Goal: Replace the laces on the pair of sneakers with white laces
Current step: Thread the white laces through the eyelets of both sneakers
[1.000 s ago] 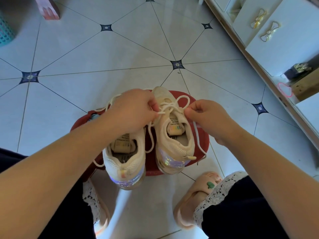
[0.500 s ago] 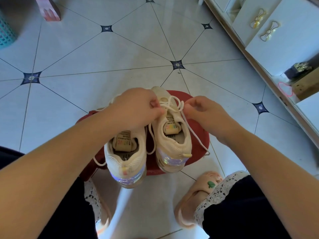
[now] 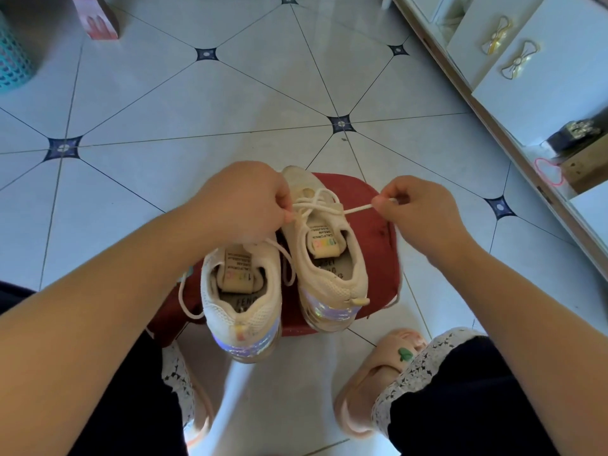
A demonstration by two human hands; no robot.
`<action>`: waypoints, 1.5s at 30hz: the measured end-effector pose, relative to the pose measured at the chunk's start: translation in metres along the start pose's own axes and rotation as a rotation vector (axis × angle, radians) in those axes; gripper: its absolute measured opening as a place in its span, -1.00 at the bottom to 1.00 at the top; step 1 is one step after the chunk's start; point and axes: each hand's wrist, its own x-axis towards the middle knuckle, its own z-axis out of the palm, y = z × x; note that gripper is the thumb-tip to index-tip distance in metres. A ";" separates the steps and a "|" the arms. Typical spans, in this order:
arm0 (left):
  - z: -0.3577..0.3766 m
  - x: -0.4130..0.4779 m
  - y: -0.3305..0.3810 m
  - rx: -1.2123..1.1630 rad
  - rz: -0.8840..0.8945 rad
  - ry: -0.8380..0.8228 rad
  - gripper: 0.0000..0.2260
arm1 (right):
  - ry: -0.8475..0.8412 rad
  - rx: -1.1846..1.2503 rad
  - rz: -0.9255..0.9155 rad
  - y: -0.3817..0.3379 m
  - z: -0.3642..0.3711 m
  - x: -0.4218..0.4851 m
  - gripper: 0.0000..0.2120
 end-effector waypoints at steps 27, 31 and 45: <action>-0.006 -0.013 -0.007 -0.624 -0.056 -0.213 -0.77 | 0.006 -0.168 0.105 0.000 -0.002 0.003 -0.86; -0.004 -0.011 -0.003 -0.540 -0.065 -0.184 -0.79 | -0.123 0.036 -0.021 -0.012 0.007 -0.007 -0.80; 0.010 -0.004 0.009 -0.311 -0.042 -0.010 -0.85 | -0.324 -0.006 -0.316 -0.028 0.015 -0.009 -0.74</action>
